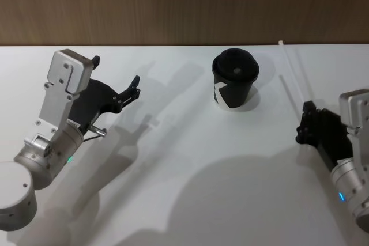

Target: Pick up the straw with one hand, pass it to the other hand, and insert it into the cup.

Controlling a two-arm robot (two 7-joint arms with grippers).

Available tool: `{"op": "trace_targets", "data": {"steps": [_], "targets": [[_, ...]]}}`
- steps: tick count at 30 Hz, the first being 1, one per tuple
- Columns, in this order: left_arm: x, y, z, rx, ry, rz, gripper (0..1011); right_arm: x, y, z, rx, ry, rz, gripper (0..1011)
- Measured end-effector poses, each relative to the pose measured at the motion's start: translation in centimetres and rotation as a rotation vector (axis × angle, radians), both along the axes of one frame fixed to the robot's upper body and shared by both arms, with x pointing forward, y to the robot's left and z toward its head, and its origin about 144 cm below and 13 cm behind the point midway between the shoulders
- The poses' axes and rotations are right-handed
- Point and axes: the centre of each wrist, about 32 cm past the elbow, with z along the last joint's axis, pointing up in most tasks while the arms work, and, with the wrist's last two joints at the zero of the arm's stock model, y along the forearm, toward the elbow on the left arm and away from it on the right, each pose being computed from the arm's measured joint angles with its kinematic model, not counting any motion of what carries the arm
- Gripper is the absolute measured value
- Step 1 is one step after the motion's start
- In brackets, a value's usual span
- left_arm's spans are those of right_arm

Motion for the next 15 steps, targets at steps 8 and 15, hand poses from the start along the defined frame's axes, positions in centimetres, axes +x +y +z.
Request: {"op": "trace_targets", "data": {"steps": [8, 15], "targets": [[0.0, 0.0, 0.0, 0.000, 0.000, 0.000, 1003, -0.4, -0.4, 0.8, -0.056, -0.108, 0.005, 0], [0.0, 0.0, 0.0, 0.000, 0.000, 0.000, 1003, -0.4, -1.2, 1.7, -0.115, -0.217, 0.051, 0]]}}
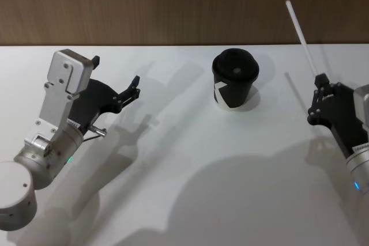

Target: Pick up the straw with one hand, pass it to the other hand, and insert it into the cup.

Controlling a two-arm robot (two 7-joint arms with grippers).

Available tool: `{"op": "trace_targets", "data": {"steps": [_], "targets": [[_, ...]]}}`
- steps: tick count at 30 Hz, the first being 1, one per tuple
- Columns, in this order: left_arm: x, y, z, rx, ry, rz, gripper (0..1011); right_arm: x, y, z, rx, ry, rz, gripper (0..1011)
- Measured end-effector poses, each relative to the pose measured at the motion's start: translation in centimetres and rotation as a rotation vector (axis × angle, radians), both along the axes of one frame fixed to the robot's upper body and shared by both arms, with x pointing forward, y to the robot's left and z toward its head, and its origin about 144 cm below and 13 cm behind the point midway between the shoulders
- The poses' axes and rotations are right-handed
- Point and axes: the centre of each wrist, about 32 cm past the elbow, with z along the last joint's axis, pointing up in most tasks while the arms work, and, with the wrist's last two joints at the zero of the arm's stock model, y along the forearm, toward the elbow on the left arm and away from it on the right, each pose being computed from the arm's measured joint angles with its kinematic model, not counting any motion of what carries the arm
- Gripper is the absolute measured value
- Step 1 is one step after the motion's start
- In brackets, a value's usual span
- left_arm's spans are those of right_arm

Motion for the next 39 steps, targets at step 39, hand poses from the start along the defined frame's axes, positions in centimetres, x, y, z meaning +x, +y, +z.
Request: {"op": "trace_targets", "data": {"steps": [39], "targets": [[0.0, 0.0, 0.0, 0.000, 0.000, 0.000, 1003, 2.3, -0.5, 2.5, -0.067, -0.262, 0.509, 0]]}}
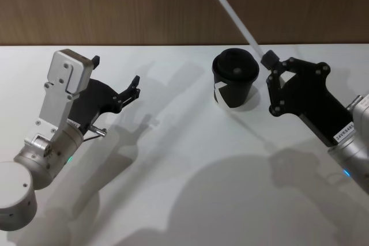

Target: Pick up the straw with one hand, pass it to the other hand, and insert it into the cup.

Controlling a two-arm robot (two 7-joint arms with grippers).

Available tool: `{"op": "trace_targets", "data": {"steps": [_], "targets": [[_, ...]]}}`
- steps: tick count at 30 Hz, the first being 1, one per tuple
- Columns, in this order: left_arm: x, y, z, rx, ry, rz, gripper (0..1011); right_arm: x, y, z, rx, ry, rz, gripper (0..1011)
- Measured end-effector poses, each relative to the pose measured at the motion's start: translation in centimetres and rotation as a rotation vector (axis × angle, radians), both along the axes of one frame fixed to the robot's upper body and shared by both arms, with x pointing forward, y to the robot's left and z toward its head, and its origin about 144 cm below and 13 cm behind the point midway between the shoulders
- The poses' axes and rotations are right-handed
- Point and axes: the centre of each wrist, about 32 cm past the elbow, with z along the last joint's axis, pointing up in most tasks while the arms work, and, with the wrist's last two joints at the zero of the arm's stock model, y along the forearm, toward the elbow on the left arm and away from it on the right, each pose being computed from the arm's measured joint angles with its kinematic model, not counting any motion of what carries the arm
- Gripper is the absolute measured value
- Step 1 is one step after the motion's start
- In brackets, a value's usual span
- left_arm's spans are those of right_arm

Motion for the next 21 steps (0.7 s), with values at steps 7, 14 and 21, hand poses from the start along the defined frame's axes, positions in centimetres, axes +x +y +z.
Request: {"op": "trace_targets", "data": {"steps": [7, 14, 21], "targets": [[0.00, 0.00, 0.00, 0.000, 0.000, 0.000, 1003, 0.27, 0.37, 0.17, 0.000, -0.007, 0.048, 0], [0.00, 0.00, 0.00, 0.000, 0.000, 0.000, 1003, 0.42, 0.57, 0.26, 0.000, -0.010, 0.073, 1], [0.00, 0.00, 0.00, 0.000, 0.000, 0.000, 1003, 0.52, 0.69, 0.33, 0.000, -0.013, 0.090, 0]]}}
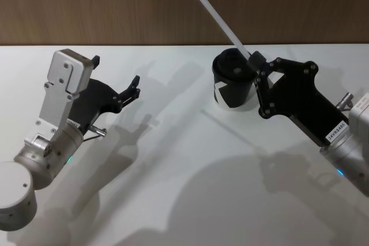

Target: Pick up the straw with one hand, pass it to the other hand, and insert it into the cup.

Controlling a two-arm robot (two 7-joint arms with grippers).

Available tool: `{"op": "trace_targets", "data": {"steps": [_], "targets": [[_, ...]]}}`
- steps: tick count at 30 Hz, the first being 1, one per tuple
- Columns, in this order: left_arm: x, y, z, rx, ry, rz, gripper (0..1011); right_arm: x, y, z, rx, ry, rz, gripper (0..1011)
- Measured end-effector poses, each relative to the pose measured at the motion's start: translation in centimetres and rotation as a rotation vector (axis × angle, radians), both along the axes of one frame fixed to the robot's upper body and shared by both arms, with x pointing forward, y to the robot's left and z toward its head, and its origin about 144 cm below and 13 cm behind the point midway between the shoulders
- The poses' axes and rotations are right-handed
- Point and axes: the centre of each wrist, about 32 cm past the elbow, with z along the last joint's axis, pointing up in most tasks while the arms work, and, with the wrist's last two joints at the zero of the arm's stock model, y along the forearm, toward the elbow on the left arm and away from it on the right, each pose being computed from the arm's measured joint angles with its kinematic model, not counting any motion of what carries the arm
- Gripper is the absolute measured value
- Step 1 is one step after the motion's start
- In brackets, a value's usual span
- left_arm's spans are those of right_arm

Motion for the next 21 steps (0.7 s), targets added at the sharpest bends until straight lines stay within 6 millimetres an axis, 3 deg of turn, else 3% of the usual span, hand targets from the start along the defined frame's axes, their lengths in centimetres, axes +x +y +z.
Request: {"op": "trace_targets", "data": {"steps": [21], "targets": [[0.11, 0.44, 0.66, -0.034, 0.009, -0.052, 1003, 0.09, 0.12, 0.04, 0.000, -0.002, 0.015, 0]]}}
